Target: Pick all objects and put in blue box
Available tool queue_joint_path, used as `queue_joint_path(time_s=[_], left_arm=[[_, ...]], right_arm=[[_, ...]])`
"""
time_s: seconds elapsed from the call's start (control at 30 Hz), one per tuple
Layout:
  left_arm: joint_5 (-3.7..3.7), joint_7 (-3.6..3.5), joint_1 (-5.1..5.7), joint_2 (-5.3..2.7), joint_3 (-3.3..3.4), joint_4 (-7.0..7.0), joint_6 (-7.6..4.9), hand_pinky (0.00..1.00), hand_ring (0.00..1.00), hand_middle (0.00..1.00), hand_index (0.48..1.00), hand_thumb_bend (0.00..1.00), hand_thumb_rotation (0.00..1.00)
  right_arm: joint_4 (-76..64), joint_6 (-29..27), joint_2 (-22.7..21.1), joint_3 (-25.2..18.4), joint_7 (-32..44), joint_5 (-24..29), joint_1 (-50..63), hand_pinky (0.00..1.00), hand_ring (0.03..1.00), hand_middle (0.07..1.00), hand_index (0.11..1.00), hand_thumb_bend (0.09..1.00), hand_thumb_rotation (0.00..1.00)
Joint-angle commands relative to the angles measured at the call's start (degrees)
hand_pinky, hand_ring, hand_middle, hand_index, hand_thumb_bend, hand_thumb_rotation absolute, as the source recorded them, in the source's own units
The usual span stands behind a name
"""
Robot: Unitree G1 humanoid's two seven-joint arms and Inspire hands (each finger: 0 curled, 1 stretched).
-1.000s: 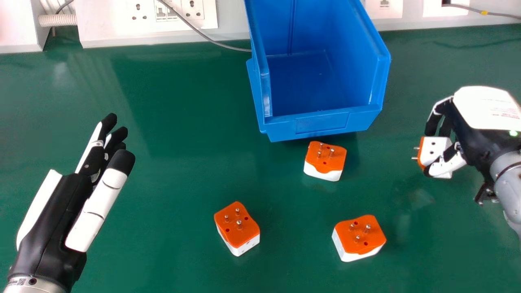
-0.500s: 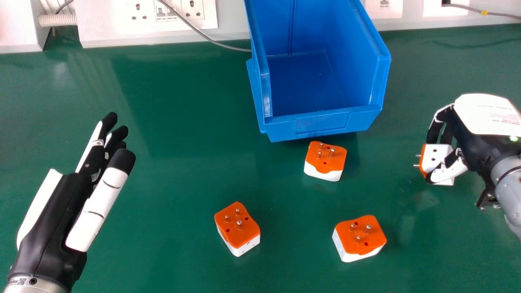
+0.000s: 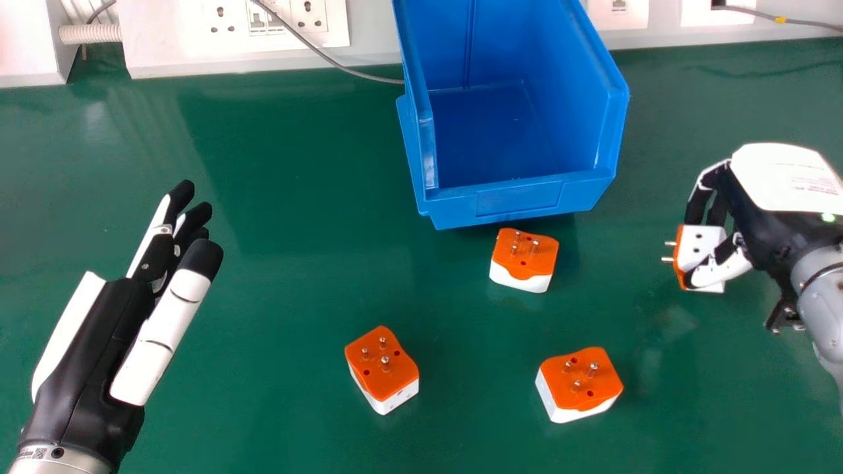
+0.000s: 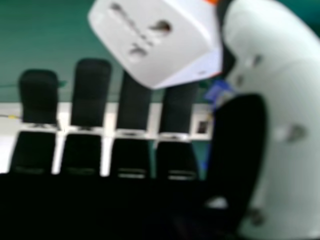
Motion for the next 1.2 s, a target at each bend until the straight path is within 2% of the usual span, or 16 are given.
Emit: queue_joint_path(time_s=[0.0, 0.2, 0.53, 0.87, 1.07, 1.17], left_arm=[[0.74, 0.29, 0.03, 0.43, 0.11, -0.6, -1.07, 0.94, 0.98, 0.98, 1.0, 0.67, 0.96], [1.06, 0.27, 0.13, 0.64, 0.37, -0.39, -1.01, 0.94, 0.98, 0.98, 1.0, 0.67, 0.96], [0.97, 0.18, 0.21, 0.89, 0.73, -0.26, -0.93, 0.94, 0.98, 0.98, 1.0, 0.67, 0.96], [1.99, 0.28, 0.25, 1.06, 0.51, -0.88, -0.5, 0.94, 0.98, 0.98, 1.0, 0.65, 0.96], [2.63, 0.4, -0.3, 0.9, 0.07, -0.69, -0.34, 0.94, 0.98, 0.98, 1.0, 0.65, 0.97], [2.93, 0.54, -0.94, 0.8, -0.28, -0.19, -0.37, 0.94, 0.98, 0.98, 1.0, 0.66, 0.97]], right_arm=[[-2.9, -0.3, -1.6, -2.0, 0.2, 0.2, 0.3, 0.34, 0.418, 0.526, 0.523, 0.493, 0.0], [-9.5, -0.5, -1.8, -3.9, 1.5, 0.7, 3.5, 0.34, 0.419, 0.527, 0.525, 0.492, 0.0], [-23.0, -2.4, -1.6, -8.3, 4.2, 2.4, 8.8, 0.33, 0.424, 0.529, 0.524, 0.492, 0.0], [-26.0, -6.1, -0.9, -9.8, 5.4, 4.1, 9.7, 0.33, 0.428, 0.531, 0.524, 0.492, 0.0], [-26.9, -5.2, 0.0, -10.9, 6.3, 4.8, 10.3, 0.32, 0.428, 0.532, 0.524, 0.491, 0.0], [-29.8, -3.6, 1.3, -12.3, 6.8, 5.8, 12.0, 0.32, 0.429, 0.532, 0.525, 0.491, 0.0]])
